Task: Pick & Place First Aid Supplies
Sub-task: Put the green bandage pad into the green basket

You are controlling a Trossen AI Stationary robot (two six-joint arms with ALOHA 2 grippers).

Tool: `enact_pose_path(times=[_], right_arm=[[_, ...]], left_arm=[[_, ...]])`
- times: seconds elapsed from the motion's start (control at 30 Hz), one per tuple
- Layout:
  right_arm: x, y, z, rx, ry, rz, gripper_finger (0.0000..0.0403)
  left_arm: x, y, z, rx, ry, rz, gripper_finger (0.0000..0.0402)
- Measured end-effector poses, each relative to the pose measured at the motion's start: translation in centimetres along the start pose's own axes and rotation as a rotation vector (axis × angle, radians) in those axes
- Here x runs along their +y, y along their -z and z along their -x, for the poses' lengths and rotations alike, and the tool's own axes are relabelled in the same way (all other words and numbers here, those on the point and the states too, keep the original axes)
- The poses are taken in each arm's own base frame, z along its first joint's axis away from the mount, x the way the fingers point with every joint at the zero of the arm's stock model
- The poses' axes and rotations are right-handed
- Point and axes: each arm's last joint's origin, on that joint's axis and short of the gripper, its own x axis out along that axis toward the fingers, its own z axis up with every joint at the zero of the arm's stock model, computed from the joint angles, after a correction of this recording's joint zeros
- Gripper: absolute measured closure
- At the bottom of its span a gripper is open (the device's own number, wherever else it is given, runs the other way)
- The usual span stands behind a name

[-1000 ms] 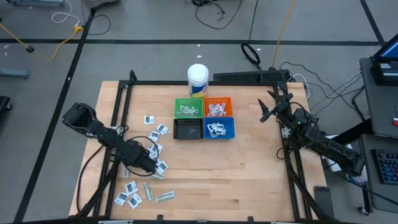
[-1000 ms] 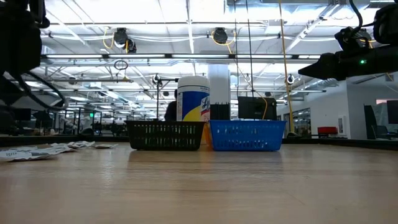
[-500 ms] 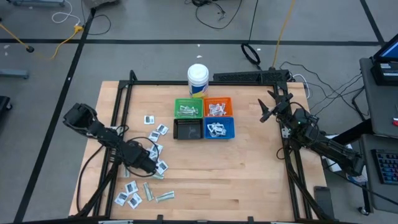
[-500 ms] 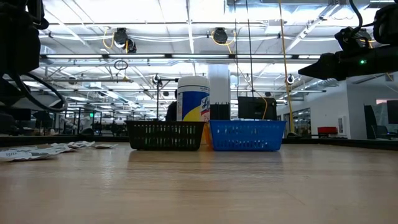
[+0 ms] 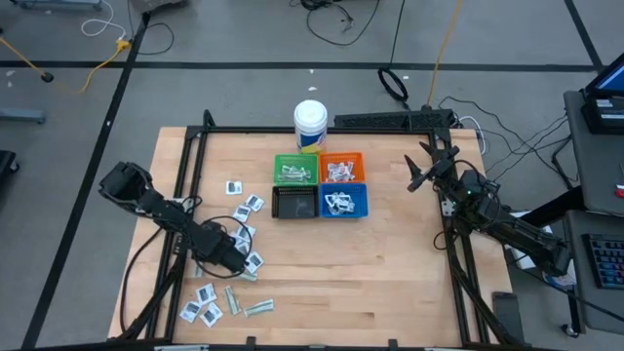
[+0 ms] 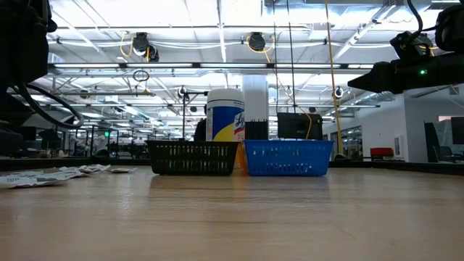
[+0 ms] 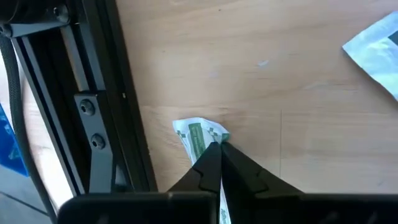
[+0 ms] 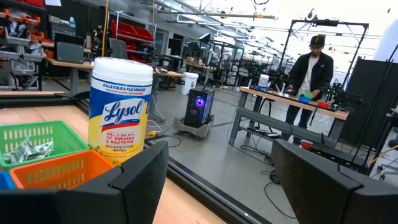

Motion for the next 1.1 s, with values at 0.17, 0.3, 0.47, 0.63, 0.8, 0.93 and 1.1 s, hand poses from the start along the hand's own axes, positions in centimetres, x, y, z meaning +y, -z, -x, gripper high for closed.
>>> enact_pose_path(times=[0.17, 0.3, 0.47, 0.63, 0.8, 0.93, 1.1], right_arm=[[0.0, 0.0, 0.0, 0.000, 0.000, 0.000, 0.0124], [0.0, 0.0, 0.0, 0.000, 0.000, 0.000, 0.0124], [0.0, 0.0, 0.0, 0.000, 0.000, 0.000, 0.0124], [0.0, 0.0, 0.0, 0.000, 0.000, 0.000, 0.0124], [0.0, 0.0, 0.0, 0.000, 0.000, 0.000, 0.0124], [0.0, 0.0, 0.0, 0.000, 0.000, 0.000, 0.0124], [0.0, 0.0, 0.0, 0.000, 0.000, 0.000, 0.0124]], left_arm=[[0.0, 0.0, 0.1, -0.001, 0.003, -0.037, 0.0398], [0.2, 0.0, 0.6, 0.013, 0.042, -0.041, 0.0399], [0.7, 0.0, 1.6, 0.022, 0.109, -0.051, 0.0400], [1.5, 0.2, 3.4, 0.016, 0.161, -0.093, 0.0400], [2.4, 0.4, 5.8, 0.014, 0.240, -0.180, 0.0400], [2.9, 0.6, 7.8, -0.017, 0.321, -0.339, 0.0400], [3.2, 1.0, 9.6, -0.078, 0.405, -0.572, 0.0401]])
